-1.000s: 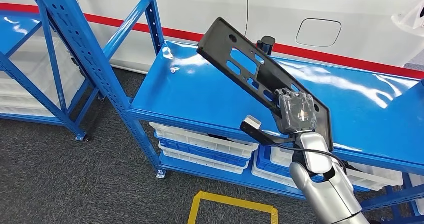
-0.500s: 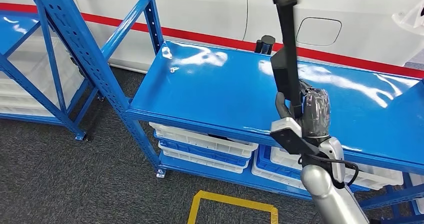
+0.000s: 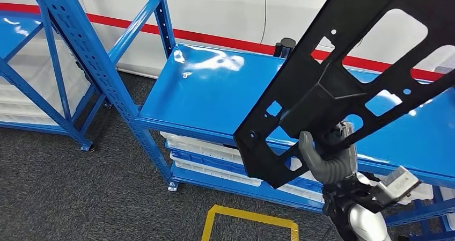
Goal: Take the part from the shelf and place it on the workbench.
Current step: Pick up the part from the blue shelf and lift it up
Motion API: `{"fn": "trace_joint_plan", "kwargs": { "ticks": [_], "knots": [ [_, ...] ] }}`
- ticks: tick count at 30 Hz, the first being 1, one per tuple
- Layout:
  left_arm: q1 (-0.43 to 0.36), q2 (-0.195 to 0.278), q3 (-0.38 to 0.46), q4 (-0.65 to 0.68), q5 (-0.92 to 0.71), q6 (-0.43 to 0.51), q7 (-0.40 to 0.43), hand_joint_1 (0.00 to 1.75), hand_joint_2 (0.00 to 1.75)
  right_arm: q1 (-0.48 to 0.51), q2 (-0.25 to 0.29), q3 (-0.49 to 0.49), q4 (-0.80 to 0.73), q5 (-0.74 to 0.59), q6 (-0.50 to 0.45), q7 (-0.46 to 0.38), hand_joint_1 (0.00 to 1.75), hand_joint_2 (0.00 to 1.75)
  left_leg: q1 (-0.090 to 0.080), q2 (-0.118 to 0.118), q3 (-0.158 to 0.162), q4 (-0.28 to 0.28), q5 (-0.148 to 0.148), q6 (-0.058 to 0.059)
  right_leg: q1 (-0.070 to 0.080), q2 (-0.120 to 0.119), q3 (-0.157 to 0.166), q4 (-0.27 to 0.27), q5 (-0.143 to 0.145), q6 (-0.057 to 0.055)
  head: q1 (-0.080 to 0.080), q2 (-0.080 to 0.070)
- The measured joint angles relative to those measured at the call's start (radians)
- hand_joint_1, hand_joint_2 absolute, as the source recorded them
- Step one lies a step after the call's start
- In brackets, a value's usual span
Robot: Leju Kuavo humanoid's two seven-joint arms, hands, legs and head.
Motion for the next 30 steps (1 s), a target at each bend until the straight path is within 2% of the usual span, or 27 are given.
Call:
{"fn": "trace_joint_plan", "kwargs": {
  "ticks": [3, 4, 5, 7, 8, 9, 10, 11, 12, 13, 14, 15, 18, 19, 20, 21, 23, 24, 25, 26, 28, 29, 30],
  "knots": [
    [0.003, 0.003, 0.000, 0.000, 0.005, 0.000, -0.011, 0.00, 1.75, 0.015, 0.004, -0.010, -0.052, -0.021, 0.039, 0.002, 1.75, 1.75, -0.001, 0.000, 0.014, -0.018, 0.002, 0.019, -0.005, -0.002, 0.005, -0.009, 0.000, 0.010, 0.000, 0.000],
    [0.004, 0.004, 0.000, 0.000, 0.006, 0.000, -0.012, 0.00, 1.75, 0.017, 0.006, -0.013, -0.064, -0.026, 0.046, 0.004, 1.75, 1.75, 0.001, 0.002, 0.024, -0.031, 0.008, 0.027, -0.005, -0.001, 0.000, 0.007, -0.010, 0.008, 0.000, 0.000],
    [0.005, 0.003, 0.000, 0.001, 0.006, -0.001, -0.013, 0.00, 1.75, 0.019, 0.006, -0.016, -0.073, -0.028, 0.052, 0.005, 1.75, 1.75, 0.004, 0.004, 0.033, -0.043, 0.015, 0.031, -0.003, 0.000, -0.015, 0.043, -0.029, 0.003, 0.002, 0.000],
    [0.004, 0.003, 0.000, 0.001, 0.011, -0.002, -0.015, 0.00, 1.75, 0.028, 0.008, -0.020, -0.081, -0.033, 0.066, 0.009, 1.75, 1.75, 0.005, 0.006, 0.038, -0.050, 0.020, 0.035, -0.004, 0.005, -0.079, 0.173, -0.085, -0.010, 0.005, 0.000],
    [0.004, 0.003, 0.000, 0.002, 0.014, -0.003, -0.015, 0.00, 1.75, 0.035, 0.008, -0.020, -0.082, -0.036, 0.075, 0.012, 1.75, 1.75, 0.004, 0.005, 0.037, -0.049, 0.021, 0.035, -0.004, 0.006, -0.113, 0.234, -0.105, -0.012, 0.006, 0.000],
    [0.005, 0.003, 0.000, 0.002, 0.018, -0.003, -0.015, 0.00, 1.75, 0.044, 0.008, -0.021, -0.083, -0.039, 0.084, 0.015, 1.75, 1.75, 0.004, 0.004, 0.035, -0.048, 0.020, 0.034, -0.005, 0.006, -0.134, 0.269, -0.112, -0.008, 0.006, 0.000],
    [0.005, 0.002, 0.000, 0.003, 0.020, -0.003, -0.015, 0.00, 1.75, 0.052, 0.008, -0.021, -0.083, -0.042, 0.091, 0.018, 1.75, 1.75, 0.005, 0.003, 0.034, -0.046, 0.020, 0.031, -0.007, 0.006, -0.135, 0.264, -0.101, 0.000, 0.006, 0.000],
    [0.006, 0.002, 0.001, 0.004, 0.022, -0.004, -0.015, 0.00, 1.75, 0.058, 0.009, -0.021, -0.083, -0.044, 0.098, 0.019, 1.75, 1.75, 0.007, 0.002, 0.033, -0.043, 0.020, 0.028, -0.011, 0.006, -0.118, 0.222, -0.076, 0.011, 0.006, 0.000],
    [0.006, 0.001, 0.001, 0.005, 0.024, -0.004, -0.015, 0.00, 1.75, 0.061, 0.010, -0.021, -0.082, -0.046, 0.104, 0.020, 1.75, 1.75, 0.009, 0.000, 0.032, -0.039, 0.018, 0.021, -0.017, 0.006, -0.086, 0.153, -0.044, 0.024, 0.006, 0.000],
    [0.006, 0.002, 0.001, 0.006, 0.025, -0.004, -0.015, 0.00, 1.75, 0.063, 0.011, -0.021, -0.081, -0.046, 0.108, 0.021, 1.75, 1.75, 0.008, -0.002, 0.030, -0.033, 0.016, 0.013, -0.019, 0.007, -0.059, 0.094, -0.017, 0.031, 0.007, 0.000],
    [0.006, 0.002, 0.002, 0.007, 0.026, -0.004, -0.016, 0.00, 1.75, 0.065, 0.012, -0.021, -0.080, -0.047, 0.113, 0.021, 1.75, 1.75, 0.007, -0.003, 0.027, -0.027, 0.013, 0.004, -0.020, 0.008, -0.041, 0.054, 0.002, 0.029, 0.007, 0.000],
    [0.006, 0.004, 0.003, 0.007, 0.026, -0.003, -0.016, 0.00, 1.75, 0.068, 0.014, -0.021, -0.079, -0.047, 0.116, 0.022, 1.75, 1.75, 0.005, -0.005, 0.024, -0.021, 0.012, -0.005, -0.020, 0.010, -0.034, 0.035, 0.012, 0.022, 0.007, 0.000],
    [0.006, 0.003, 0.003, 0.009, 0.026, -0.003, -0.017, 0.00, 1.75, 0.078, 0.016, -0.022, -0.077, -0.047, 0.127, 0.026, 1.75, 1.75, 0.007, -0.006, 0.015, -0.017, 0.016, -0.025, -0.018, 0.011, -0.047, 0.045, 0.023, -0.009, 0.005, 0.000],
    [0.006, 0.003, 0.004, 0.010, 0.027, -0.003, -0.018, 0.00, 1.75, 0.080, 0.017, -0.022, -0.076, -0.047, 0.132, 0.027, 1.75, 1.75, 0.010, -0.003, 0.007, -0.004, 0.001, -0.028, -0.018, 0.011, -0.052, 0.046, 0.028, -0.017, 0.004, 0.000],
    [0.007, 0.002, 0.004, 0.010, 0.027, -0.003, -0.018, 0.00, 1.75, 0.082, 0.019, -0.023, -0.076, -0.046, 0.137, 0.027, 1.75, 1.75, 0.012, 0.000, -0.007, 0.029, -0.027, -0.031, -0.019, 0.010, -0.058, 0.045, 0.033, -0.026, 0.003, 0.000],
    [0.006, 0.002, 0.004, 0.010, 0.027, -0.003, -0.018, 0.00, 1.75, 0.084, 0.020, -0.023, -0.076, -0.046, 0.141, 0.027, 1.75, 1.75, 0.013, 0.004, -0.029, 0.083, -0.068, -0.033, -0.018, 0.008, -0.064, 0.045, 0.039, -0.035, 0.002, 0.000],
    [0.006, 0.001, 0.004, 0.011, 0.027, -0.003, -0.018, 0.00, 1.75, 0.090, 0.022, -0.024, -0.076, -0.045, 0.146, 0.027, 1.75, 1.75, 0.013, 0.007, -0.078, 0.220, -0.147, -0.035, -0.010, 0.005, -0.080, 0.045, 0.049, -0.048, 0.002, 0.000],
    [0.006, 0.001, 0.005, 0.011, 0.027, -0.003, -0.018, 0.00, 1.75, 0.093, 0.023, -0.024, -0.076, -0.045, 0.147, 0.027, 1.75, 1.75, 0.012, 0.007, -0.089, 0.264, -0.167, -0.034, -0.005, 0.004, -0.088, 0.045, 0.054, -0.052, 0.002, 0.000],
    [0.006, 0.000, 0.005, 0.011, 0.028, -0.003, -0.018, 0.00, 1.75, 0.095, 0.023, -0.025, -0.076, -0.045, 0.148, 0.028, 1.75, 1.75, 0.012, 0.007, -0.081, 0.271, -0.168, -0.031, -0.002, 0.003, -0.094, 0.046, 0.059, -0.055, 0.002, 0.000],
    [0.006, 0.000, 0.005, 0.011, 0.028, -0.003, -0.018, 0.00, 1.75, 0.096, 0.024, -0.025, -0.075, -0.045, 0.148, 0.028, 1.75, 1.75, 0.011, 0.007, -0.051, 0.235, -0.153, -0.026, 0.001, 0.003, -0.100, 0.046, 0.064, -0.055, 0.002, 0.000],
    [0.005, 0.000, 0.005, 0.011, 0.028, -0.003, -0.018, 0.00, 1.75, 0.097, 0.025, -0.026, -0.075, -0.045, 0.149, 0.028, 1.75, 1.75, 0.007, 0.007, 0.048, 0.090, -0.109, -0.011, 0.005, 0.003, -0.107, 0.046, 0.074, -0.051, 0.002, 0.000],
    [0.003, 0.000, 0.005, 0.011, 0.028, -0.003, -0.018, 0.00, 1.75, 0.097, 0.025, -0.027, -0.075, -0.045, 0.149, 0.028, 1.75, 1.75, 0.003, 0.008, 0.087, 0.027, -0.094, -0.006, 0.008, 0.002, -0.109, 0.046, 0.078, -0.047, 0.003, 0.000],
    [0.002, 0.000, 0.005, 0.011, 0.028, -0.003, -0.018, 0.00, 1.75, 0.097, 0.026, -0.027, -0.075, -0.045, 0.149, 0.028, 1.75, 1.75, -0.002, 0.008, 0.109, -0.010, -0.086, -0.001, 0.009, 0.001, -0.110, 0.047, 0.083, -0.042, 0.003, 0.000]
  ]
}}
